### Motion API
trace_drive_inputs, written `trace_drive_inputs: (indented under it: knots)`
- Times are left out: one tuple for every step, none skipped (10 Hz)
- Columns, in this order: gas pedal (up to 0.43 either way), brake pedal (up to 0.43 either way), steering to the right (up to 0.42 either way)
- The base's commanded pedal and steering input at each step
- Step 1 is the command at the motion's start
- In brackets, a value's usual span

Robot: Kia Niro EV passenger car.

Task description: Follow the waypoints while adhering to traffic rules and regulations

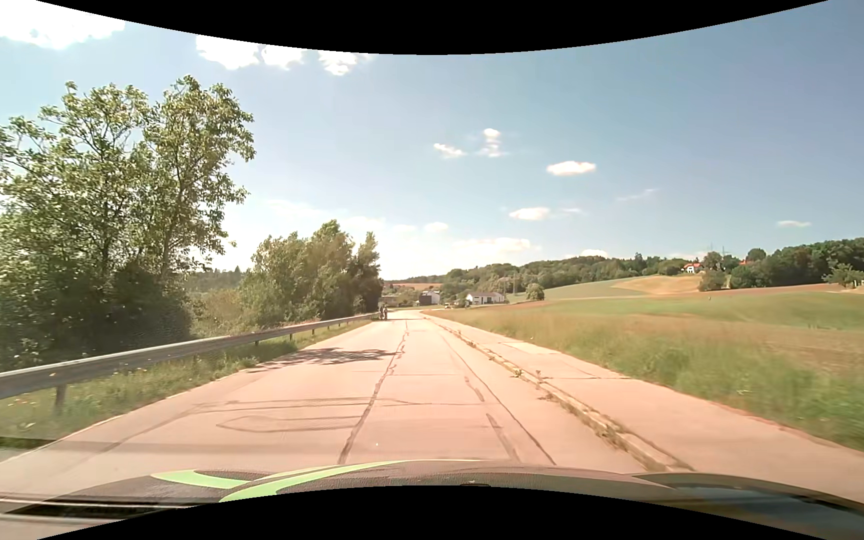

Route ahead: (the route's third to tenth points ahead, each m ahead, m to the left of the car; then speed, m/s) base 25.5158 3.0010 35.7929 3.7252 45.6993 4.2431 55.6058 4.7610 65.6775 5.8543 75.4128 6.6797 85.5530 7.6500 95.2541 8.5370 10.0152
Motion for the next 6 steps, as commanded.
trace_drive_inputs:
  knots:
    - [0.189, 0.0, -0.02]
    - [0.189, 0.0, -0.018]
    - [0.189, 0.0, -0.017]
    - [0.177, 0.0, -0.016]
    - [0.157, 0.0, -0.015]
    - [0.157, 0.0, -0.014]
